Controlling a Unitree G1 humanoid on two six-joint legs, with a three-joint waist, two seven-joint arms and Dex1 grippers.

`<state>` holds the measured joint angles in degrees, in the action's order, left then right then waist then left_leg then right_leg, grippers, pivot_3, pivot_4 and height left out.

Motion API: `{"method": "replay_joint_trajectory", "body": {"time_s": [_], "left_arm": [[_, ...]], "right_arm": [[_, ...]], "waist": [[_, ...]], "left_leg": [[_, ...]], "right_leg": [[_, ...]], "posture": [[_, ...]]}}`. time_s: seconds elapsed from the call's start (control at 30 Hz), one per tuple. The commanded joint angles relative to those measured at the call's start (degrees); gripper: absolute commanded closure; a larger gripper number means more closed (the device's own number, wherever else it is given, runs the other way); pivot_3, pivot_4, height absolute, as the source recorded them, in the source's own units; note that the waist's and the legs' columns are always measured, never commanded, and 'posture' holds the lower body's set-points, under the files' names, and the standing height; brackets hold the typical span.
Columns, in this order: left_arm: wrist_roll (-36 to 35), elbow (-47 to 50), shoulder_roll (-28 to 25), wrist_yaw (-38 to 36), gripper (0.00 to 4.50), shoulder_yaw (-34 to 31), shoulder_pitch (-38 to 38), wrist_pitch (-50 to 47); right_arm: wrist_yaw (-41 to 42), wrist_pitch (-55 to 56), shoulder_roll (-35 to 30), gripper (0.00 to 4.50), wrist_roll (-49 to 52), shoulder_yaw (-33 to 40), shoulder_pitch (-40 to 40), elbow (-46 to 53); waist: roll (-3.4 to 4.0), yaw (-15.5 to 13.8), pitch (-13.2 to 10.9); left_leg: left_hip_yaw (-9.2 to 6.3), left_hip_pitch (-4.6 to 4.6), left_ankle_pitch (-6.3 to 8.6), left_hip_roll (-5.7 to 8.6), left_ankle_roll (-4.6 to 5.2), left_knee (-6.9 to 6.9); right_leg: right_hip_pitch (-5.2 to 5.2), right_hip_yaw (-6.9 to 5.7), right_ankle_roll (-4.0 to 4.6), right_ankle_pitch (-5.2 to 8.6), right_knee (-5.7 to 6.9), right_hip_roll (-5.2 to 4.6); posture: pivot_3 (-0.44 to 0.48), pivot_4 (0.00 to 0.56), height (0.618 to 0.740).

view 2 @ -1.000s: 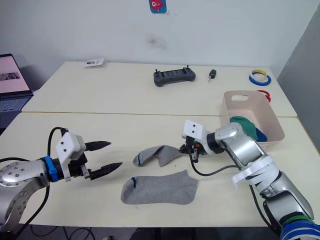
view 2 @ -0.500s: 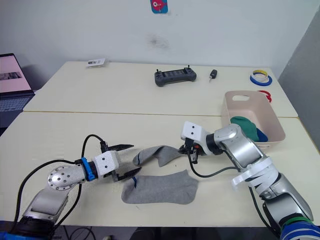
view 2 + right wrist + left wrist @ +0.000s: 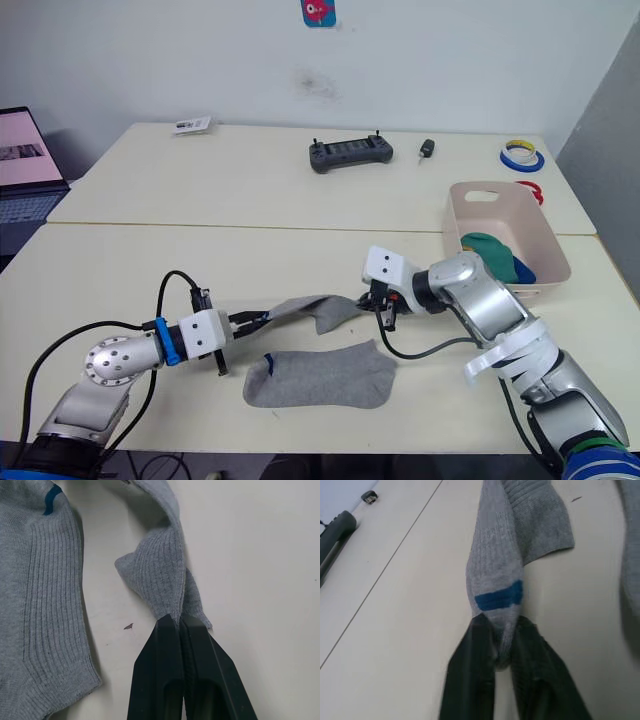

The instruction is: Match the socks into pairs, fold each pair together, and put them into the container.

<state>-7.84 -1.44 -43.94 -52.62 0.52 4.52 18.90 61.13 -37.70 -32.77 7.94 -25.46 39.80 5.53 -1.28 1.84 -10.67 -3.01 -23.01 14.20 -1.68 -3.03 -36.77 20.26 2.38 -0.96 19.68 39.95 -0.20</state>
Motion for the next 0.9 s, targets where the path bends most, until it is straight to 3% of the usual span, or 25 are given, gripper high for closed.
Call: {"method": "replay_joint_trajectory", "body": {"time_s": [0.03, 0.33, 0.53, 0.7, 0.9], "left_arm": [[-7.63, 6.48, -2.57, -2.72, 4.46, -3.28, 0.13, -8.79], [-35.59, 16.86, -9.44, -6.43, 4.46, -7.58, 6.4, -51.23], [-47.03, 20.03, -11.73, -8.66, 4.46, -6.49, 8.83, -69.02], [-48.28, 17.26, -10.56, -7.44, 4.46, -4.24, 12.37, -76.76], [-44.17, 8.34, -6.75, -6.11, 4.46, -1.69, 17.71, -78.95]], "right_arm": [[-0.3, 2.33, -0.07, 4.5, 0.71, 2.76, 0.11, 2.45], [4.25, 2.1, -5.06, 4.5, 3.31, 6.15, 0.28, 5.4], [8.88, -1.71, -10.12, 4.5, 6.34, 6.69, 1.55, 6.49], [9.79, -3.24, -11.21, 4.5, 6.62, 5.42, 2.56, 4.99], [4.79, -1.38, -5.77, 4.5, 1.88, 2.44, 5.23, -3.48]], "waist": [[0.0, 0.01, 0.0], [0.0, 0.03, 0.0], [0.0, 0.02, -0.02], [0.0, 0.01, -0.02], [-0.01, 0.02, -0.02]], "left_leg": [[0.0, 0.0, 0.0, 0.01, 0.0, 0.0], [-0.02, 0.0, 0.0, 0.02, 0.0, -0.04], [-0.04, 0.01, 0.0, -0.01, 0.01, -0.04], [-0.04, 0.01, 0.0, 0.0, 0.0, -0.04], [0.0, 0.01, 0.0, 0.01, 0.0, -0.07]], "right_leg": [[0.0, -0.01, 0.0, 0.0, 0.0, 0.0], [-0.03, -0.07, -0.01, 0.0, 0.01, 0.04], [-0.02, -0.06, -0.01, 0.01, 0.01, 0.07], [-0.03, -0.03, 0.0, 0.01, 0.0, 0.07], [-0.01, -0.05, 0.0, 0.01, 0.01, 0.09]], "posture": [[0.0, 0.15, 0.74], [0.0, 0.15, 0.74], [0.0, 0.15, 0.74], [0.0, 0.15, 0.74], [0.0, 0.15, 0.74]]}}
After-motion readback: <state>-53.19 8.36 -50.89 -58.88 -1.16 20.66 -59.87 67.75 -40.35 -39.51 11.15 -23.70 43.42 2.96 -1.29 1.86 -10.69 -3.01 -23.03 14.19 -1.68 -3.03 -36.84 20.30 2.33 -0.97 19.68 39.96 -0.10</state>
